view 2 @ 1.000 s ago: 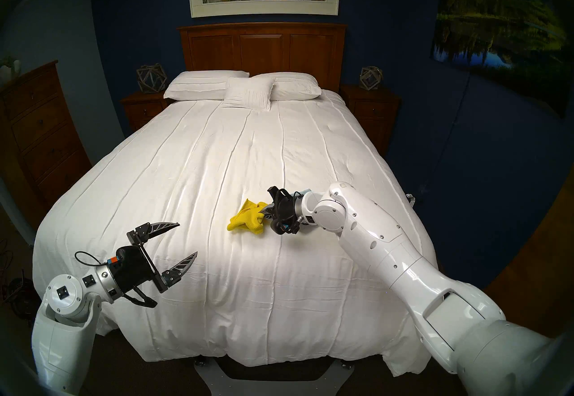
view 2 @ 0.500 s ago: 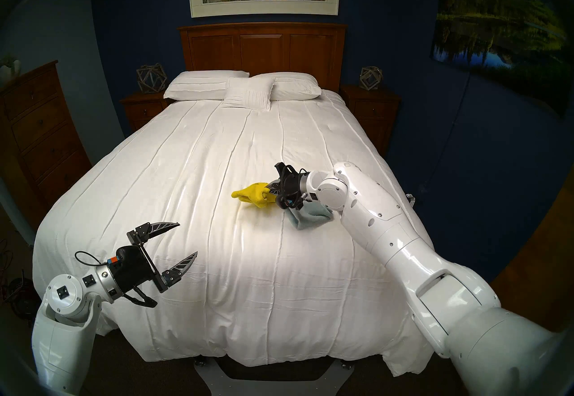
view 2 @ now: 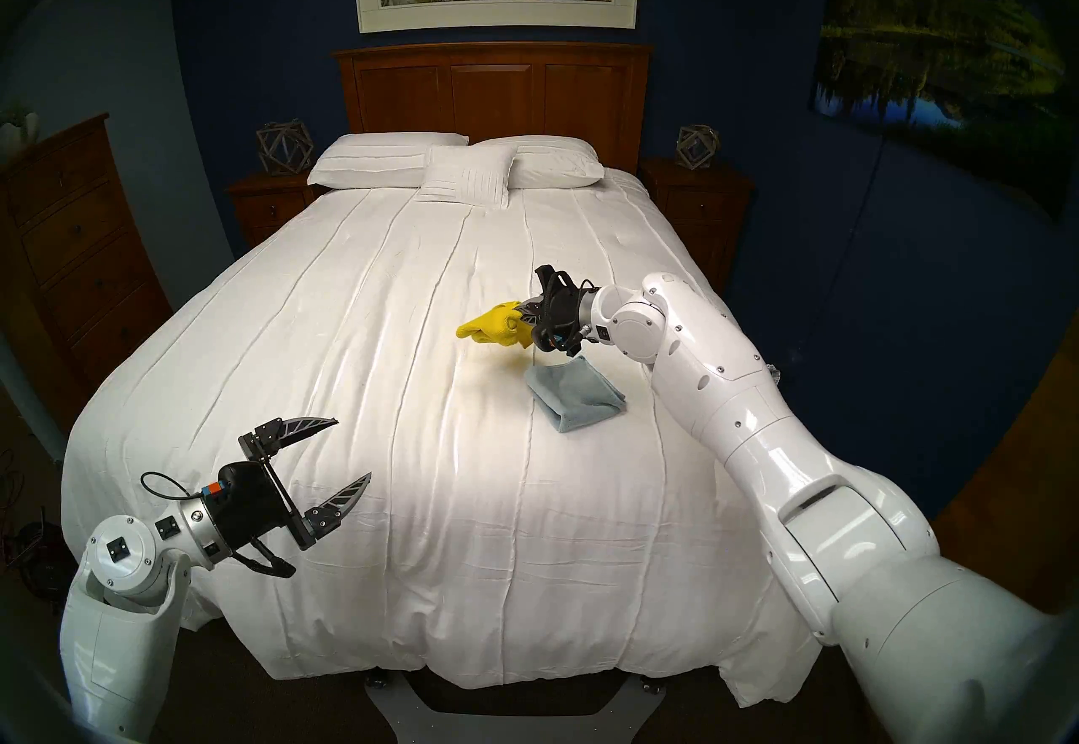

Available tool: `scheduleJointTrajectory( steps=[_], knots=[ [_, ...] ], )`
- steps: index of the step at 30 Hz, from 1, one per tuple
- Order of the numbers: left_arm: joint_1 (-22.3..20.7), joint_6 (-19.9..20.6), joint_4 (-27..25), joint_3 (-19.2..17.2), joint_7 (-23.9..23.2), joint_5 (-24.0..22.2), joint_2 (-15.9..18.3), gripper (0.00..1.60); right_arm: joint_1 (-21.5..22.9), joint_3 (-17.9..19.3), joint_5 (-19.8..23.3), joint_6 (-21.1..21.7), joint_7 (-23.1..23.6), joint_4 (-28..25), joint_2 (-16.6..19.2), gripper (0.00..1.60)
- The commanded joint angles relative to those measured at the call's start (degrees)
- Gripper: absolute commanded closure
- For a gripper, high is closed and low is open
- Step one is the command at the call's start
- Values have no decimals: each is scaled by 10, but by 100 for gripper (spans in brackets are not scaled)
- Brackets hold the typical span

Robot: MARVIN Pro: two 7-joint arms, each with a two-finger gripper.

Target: Fold the hand towels twice and stack them up

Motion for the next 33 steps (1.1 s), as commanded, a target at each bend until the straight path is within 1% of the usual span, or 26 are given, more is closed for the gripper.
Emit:
scheduleJointTrajectory(
  steps=[1, 5, 8, 9, 10, 11, 13, 14, 15, 16, 18, 24, 33],
  knots=[
    [-1, -1, -9, -2, -1, -1, 1, 0, 42, 13, -4, -12, -22, -1, -3, 160],
    [0, 0, -10, -3, -1, -1, 1, 0, 20, 20, -2, -24, -22, -22, 20, 160],
    [0, 0, -10, -3, -1, -1, 0, 0, -7, 29, 8, -29, -7, -62, 44, 160],
    [0, 0, -10, -3, -1, -1, 0, 0, -11, 29, 12, -38, -5, -64, 49, 160],
    [0, 0, -10, -3, -1, -1, 0, 0, -11, 29, 12, -38, -5, -64, 49, 160],
    [-1, 0, -10, -3, -1, -1, 0, 0, -23, 32, 15, -36, 0, -82, 57, 160],
    [-1, 0, -10, -3, -1, -1, 0, 0, -31, 35, 22, -46, 1, -88, 65, 160],
    [-1, 0, -10, -3, -1, -1, 0, 0, -42, 38, 27, -45, 8, -106, 73, 160],
    [-1, 0, -10, -3, -1, -1, 0, 0, -41, 38, 29, -52, 5, -99, 73, 160],
    [-1, 0, -10, -3, -2, -1, 0, 0, -55, 42, 33, -46, 13, -118, 82, 160],
    [-1, 0, -10, -3, -2, -1, 0, 0, -64, 44, 37, -48, 19, -122, 88, 160],
    [-1, 0, -10, -3, -2, -1, -1, 0, -106, 60, 45, -23, 41, -170, 110, 160],
    [-1, 1, -11, -4, -2, 0, -1, 0, -121, 70, 41, -16, 45, -177, 117, 160]
  ],
)
